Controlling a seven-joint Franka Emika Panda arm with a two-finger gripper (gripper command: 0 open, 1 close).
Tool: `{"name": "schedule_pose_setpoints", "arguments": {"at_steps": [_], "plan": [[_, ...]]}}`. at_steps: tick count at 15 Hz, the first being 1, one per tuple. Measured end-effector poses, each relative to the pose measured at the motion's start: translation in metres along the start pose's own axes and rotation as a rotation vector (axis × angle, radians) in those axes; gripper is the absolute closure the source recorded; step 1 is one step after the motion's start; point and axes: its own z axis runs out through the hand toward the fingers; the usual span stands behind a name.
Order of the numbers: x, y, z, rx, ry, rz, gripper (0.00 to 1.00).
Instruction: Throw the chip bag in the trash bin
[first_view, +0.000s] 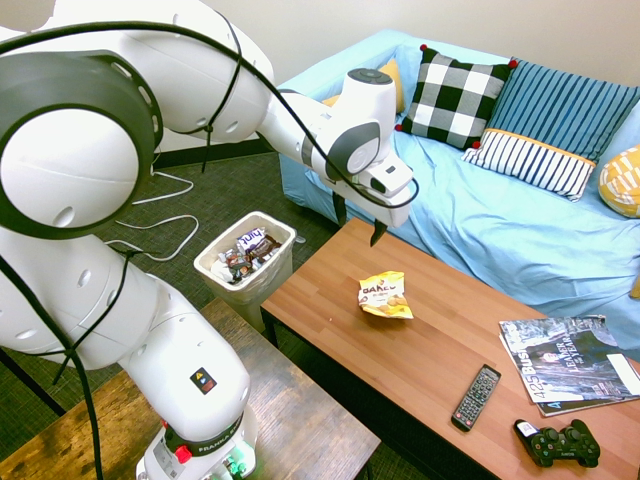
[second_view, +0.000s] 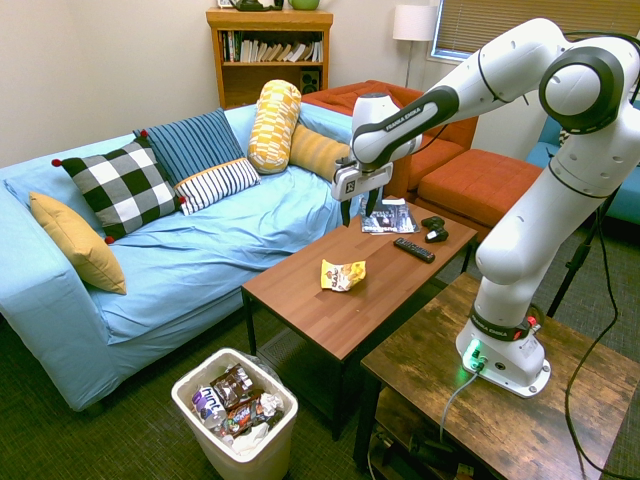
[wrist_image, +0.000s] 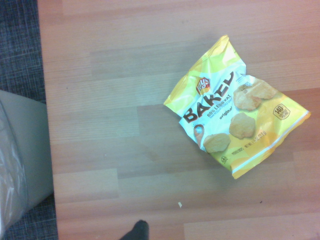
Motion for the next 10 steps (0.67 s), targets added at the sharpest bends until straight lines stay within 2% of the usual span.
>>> {"name": "schedule_pose_setpoints", "arguments": {"at_steps": [5,10], "plan": [[0.013,-0.018,0.009,0.002,-0.002,0.003,0.00],[0.051,-0.059,0.076,-0.022,-0.043,0.102,0.00]]}}
